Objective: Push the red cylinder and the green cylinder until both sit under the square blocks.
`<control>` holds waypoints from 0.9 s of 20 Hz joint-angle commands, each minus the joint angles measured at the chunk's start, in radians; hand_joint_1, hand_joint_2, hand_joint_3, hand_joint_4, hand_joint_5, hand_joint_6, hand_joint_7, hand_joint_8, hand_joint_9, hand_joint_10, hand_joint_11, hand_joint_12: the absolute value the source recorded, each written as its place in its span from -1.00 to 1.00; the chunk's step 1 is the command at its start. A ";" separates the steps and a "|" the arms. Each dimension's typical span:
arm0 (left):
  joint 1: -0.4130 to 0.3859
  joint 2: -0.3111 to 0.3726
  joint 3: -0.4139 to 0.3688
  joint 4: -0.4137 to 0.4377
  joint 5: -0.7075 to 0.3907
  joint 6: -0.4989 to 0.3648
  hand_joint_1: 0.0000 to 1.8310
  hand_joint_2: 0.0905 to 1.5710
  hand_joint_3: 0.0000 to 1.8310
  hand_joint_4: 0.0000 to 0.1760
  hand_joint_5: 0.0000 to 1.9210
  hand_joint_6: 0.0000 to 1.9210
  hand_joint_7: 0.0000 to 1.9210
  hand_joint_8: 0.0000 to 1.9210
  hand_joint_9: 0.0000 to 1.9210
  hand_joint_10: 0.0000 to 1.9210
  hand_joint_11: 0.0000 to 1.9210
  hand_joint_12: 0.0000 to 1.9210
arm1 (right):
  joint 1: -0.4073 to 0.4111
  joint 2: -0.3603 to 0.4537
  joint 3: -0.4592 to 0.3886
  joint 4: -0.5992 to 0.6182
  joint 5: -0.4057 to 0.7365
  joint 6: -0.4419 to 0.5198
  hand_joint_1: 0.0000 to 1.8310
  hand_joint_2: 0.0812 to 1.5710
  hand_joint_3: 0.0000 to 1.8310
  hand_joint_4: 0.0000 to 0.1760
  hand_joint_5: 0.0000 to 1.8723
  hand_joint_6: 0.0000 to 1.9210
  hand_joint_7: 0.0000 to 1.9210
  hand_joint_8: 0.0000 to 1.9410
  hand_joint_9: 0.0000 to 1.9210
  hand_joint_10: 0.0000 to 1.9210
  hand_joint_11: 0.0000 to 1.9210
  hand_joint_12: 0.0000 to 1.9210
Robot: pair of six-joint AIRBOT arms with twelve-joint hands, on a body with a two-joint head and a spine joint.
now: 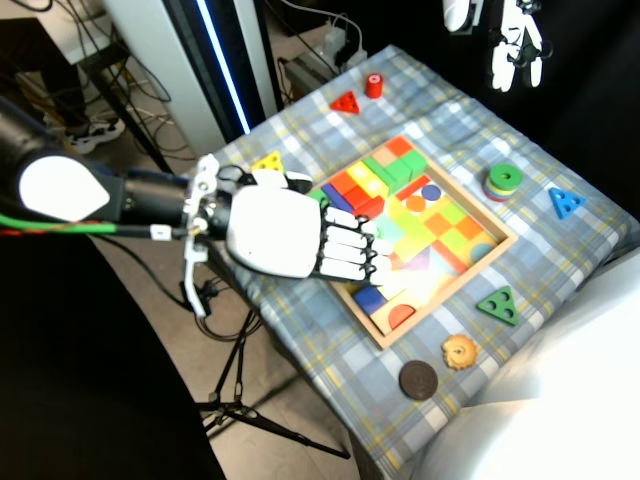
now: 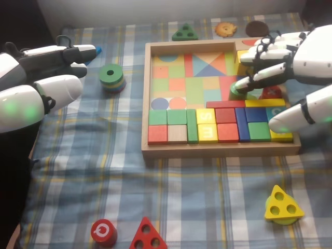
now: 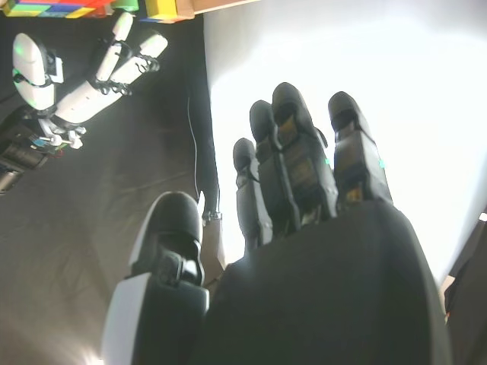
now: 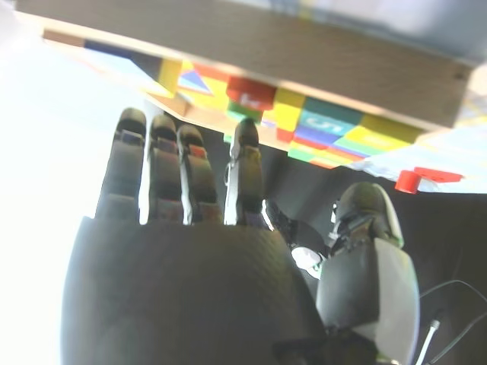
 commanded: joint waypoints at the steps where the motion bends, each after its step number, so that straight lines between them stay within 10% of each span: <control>1: -0.009 -0.001 0.003 0.005 -0.118 -0.010 -0.78 0.81 -1.00 0.44 -0.59 -1.00 -0.45 -1.00 -0.47 -1.00 -1.00 -0.66 | 0.000 0.004 -0.004 0.021 0.045 0.000 -1.00 0.28 -1.00 1.00 -0.70 -1.00 -1.00 -1.00 -1.00 -1.00 -1.00 -1.00; 18: -0.004 -0.003 0.003 0.003 -0.117 -0.017 -0.78 0.81 -1.00 0.48 -0.60 -1.00 -0.45 -1.00 -0.45 -0.99 -1.00 -0.65 | -0.005 0.092 -0.062 0.089 0.146 0.000 -1.00 0.30 -1.00 1.00 -0.70 -1.00 -1.00 -1.00 -1.00 -1.00 -1.00 -1.00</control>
